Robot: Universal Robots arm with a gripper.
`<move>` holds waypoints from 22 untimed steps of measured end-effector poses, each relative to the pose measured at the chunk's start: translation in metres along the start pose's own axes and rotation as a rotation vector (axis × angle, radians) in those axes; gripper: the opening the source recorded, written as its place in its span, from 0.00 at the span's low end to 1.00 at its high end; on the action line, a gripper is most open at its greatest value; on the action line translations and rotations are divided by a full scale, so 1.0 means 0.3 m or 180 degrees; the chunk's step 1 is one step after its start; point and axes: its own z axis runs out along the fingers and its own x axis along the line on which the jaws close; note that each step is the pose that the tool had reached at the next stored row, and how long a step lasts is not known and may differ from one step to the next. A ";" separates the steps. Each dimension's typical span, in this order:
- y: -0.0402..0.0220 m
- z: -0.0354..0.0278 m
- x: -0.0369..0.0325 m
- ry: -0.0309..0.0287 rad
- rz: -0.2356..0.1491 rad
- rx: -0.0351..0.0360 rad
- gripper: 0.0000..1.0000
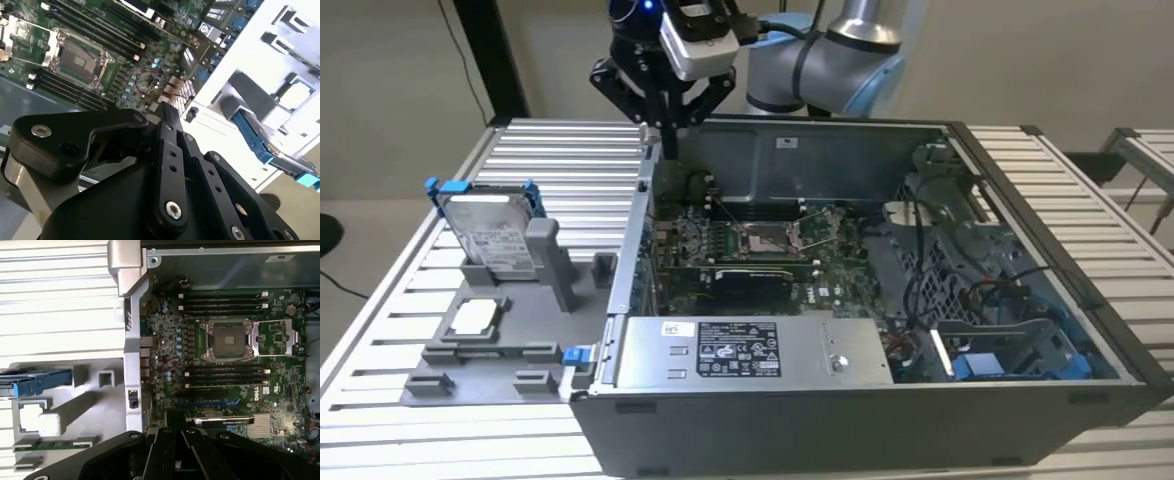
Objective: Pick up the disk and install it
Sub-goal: 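Reach for the disk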
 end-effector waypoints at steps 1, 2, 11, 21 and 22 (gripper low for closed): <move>0.003 0.000 0.010 0.0000 0.0000 0.0000 0.00; 0.006 0.000 0.022 0.0000 0.0000 0.0000 0.00; 0.039 -0.001 0.142 0.0000 0.0000 0.0000 0.00; 0.039 -0.004 0.272 0.0000 -0.0002 0.0000 0.00; 0.040 -0.004 0.287 0.0000 -0.0002 0.0000 0.00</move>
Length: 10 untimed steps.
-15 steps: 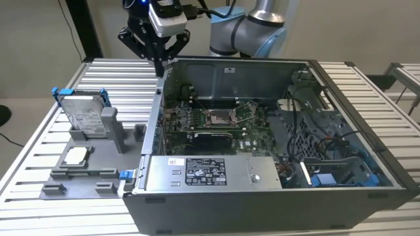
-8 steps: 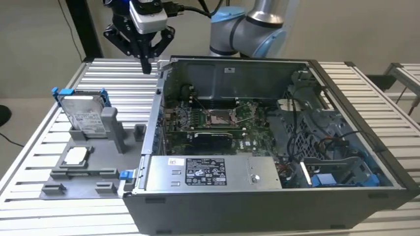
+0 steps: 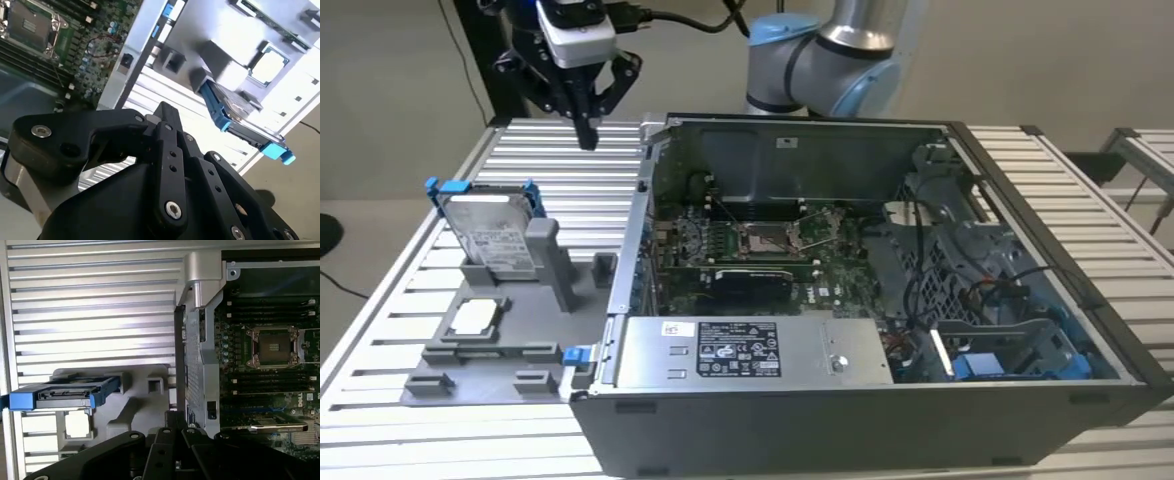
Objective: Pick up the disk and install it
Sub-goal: 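Reach for the disk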
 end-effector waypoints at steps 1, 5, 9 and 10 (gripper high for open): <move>0.003 0.000 0.016 0.0000 0.0000 0.0000 0.00; 0.023 0.000 0.073 0.0000 0.0000 0.0000 0.00; 0.033 0.000 0.134 0.0000 0.0000 0.0000 0.00; 0.034 0.000 0.150 0.0000 0.0000 0.0000 0.00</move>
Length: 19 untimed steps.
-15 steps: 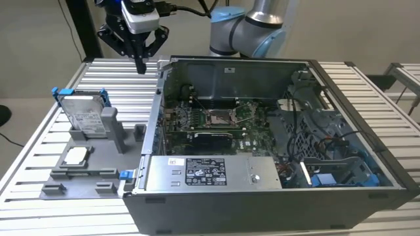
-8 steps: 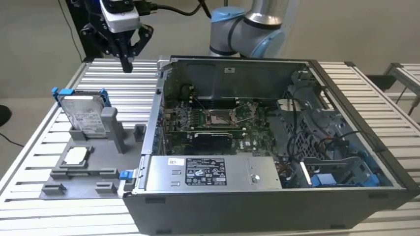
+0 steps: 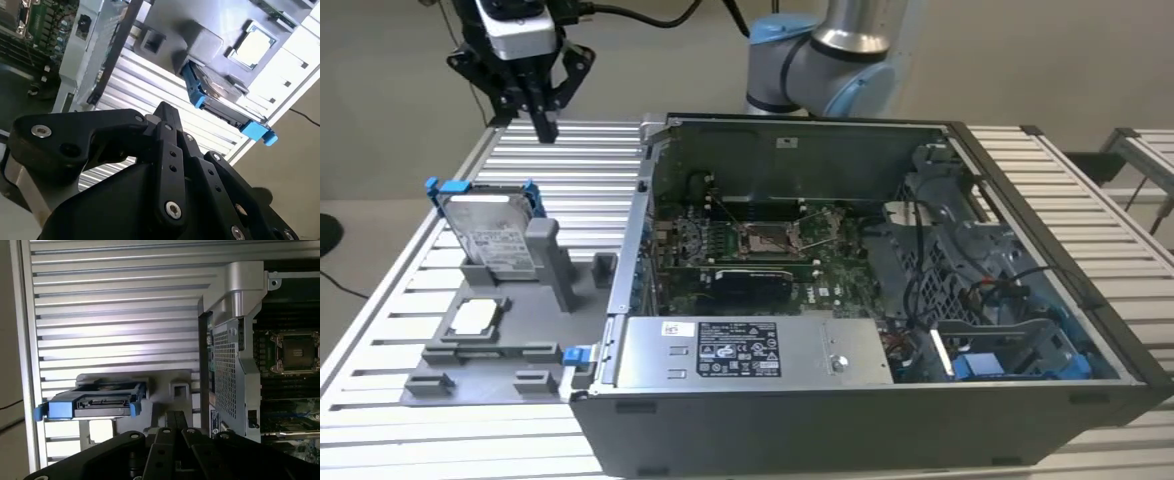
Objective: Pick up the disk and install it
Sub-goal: 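Reach for the disk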
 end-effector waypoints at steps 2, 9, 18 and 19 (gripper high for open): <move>-0.001 0.000 0.030 0.0000 0.0000 0.0000 0.00; -0.007 0.001 0.129 0.0001 0.0000 0.0000 0.00; -0.016 0.002 0.251 0.0011 -0.0001 0.0000 0.00; -0.017 0.003 0.262 0.0016 -0.0001 0.0000 0.00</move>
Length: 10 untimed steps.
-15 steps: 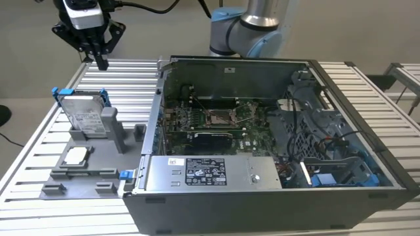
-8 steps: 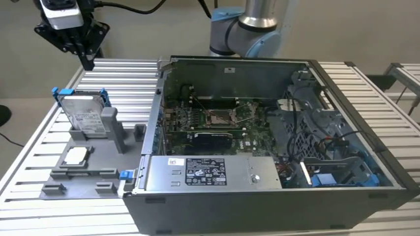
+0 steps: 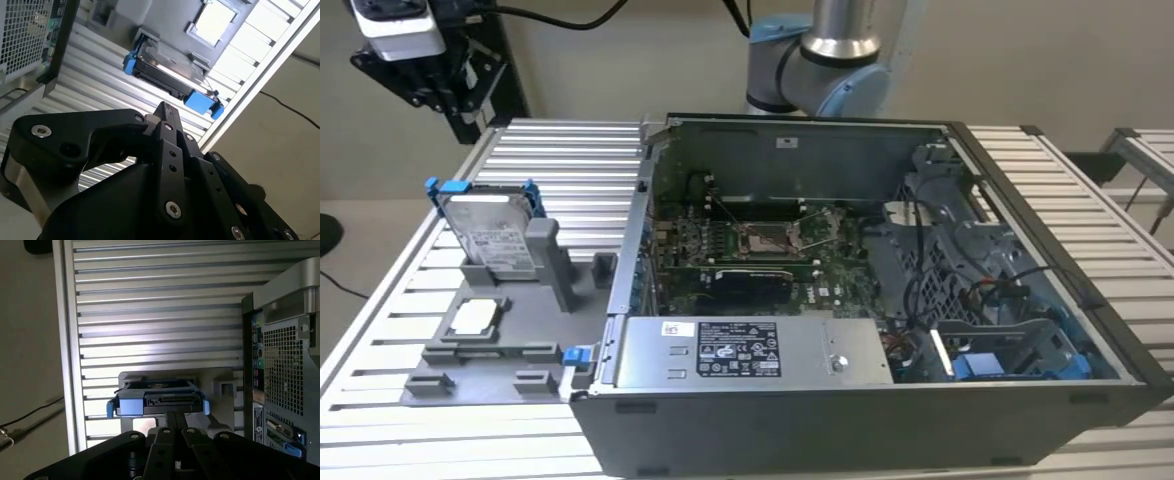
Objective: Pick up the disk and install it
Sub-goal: 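Reach for the disk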
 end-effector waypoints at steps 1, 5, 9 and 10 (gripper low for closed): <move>-0.001 0.000 0.009 0.0006 0.0000 0.0000 0.00; -0.004 0.002 0.048 0.0033 0.0000 0.0002 0.00; -0.006 0.004 0.084 0.0050 -0.0003 0.0002 0.00; -0.007 0.004 0.094 0.0051 -0.0005 0.0002 0.00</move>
